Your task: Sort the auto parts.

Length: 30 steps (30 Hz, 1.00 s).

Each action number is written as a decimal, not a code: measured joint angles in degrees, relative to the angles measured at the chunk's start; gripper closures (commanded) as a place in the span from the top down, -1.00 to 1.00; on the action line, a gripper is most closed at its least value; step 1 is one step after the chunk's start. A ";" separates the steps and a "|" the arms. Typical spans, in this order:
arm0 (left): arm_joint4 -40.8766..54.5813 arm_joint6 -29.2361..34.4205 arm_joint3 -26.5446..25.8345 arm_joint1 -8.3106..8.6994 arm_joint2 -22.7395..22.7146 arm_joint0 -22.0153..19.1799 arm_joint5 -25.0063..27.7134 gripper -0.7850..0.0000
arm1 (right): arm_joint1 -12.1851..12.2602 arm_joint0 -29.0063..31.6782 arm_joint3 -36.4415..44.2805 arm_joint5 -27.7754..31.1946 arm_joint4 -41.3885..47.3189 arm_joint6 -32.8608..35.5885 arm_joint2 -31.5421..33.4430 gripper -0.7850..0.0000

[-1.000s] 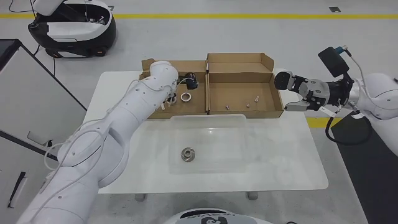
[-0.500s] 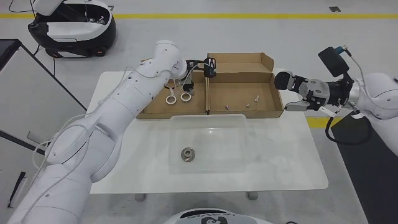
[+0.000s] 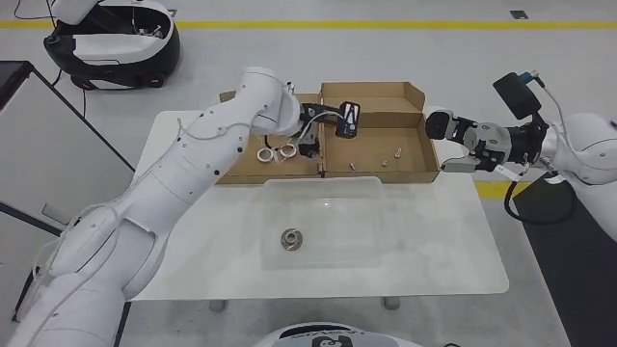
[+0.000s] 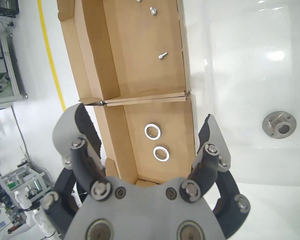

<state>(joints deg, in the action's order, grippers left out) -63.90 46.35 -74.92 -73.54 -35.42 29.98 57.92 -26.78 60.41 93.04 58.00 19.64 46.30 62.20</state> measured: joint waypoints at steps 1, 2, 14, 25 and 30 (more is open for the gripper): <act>0.91 0.18 -1.07 0.51 0.36 -0.16 -0.17 1.00 | 0.00 0.00 0.00 0.00 0.00 0.00 0.00 1.00; 1.89 0.52 -2.11 1.02 0.77 -0.31 -0.49 1.00 | 0.00 0.00 0.00 0.00 0.00 0.00 0.00 1.00; 8.53 3.16 -9.06 3.21 1.47 -1.03 -3.15 1.00 | 0.00 0.00 0.00 0.00 0.00 0.00 0.00 1.00; 8.32 2.67 -8.95 3.37 1.82 -0.01 -3.06 1.00 | 0.00 0.00 0.00 0.00 0.00 0.00 0.00 1.00; 9.23 2.60 -8.56 4.69 4.31 0.39 -2.57 1.00 | 0.00 0.00 0.00 0.00 0.00 0.00 0.00 1.00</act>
<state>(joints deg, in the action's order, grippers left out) -54.67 48.95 -83.48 -68.85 -31.11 30.37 55.35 -26.78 60.41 93.04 58.00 19.64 46.30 62.20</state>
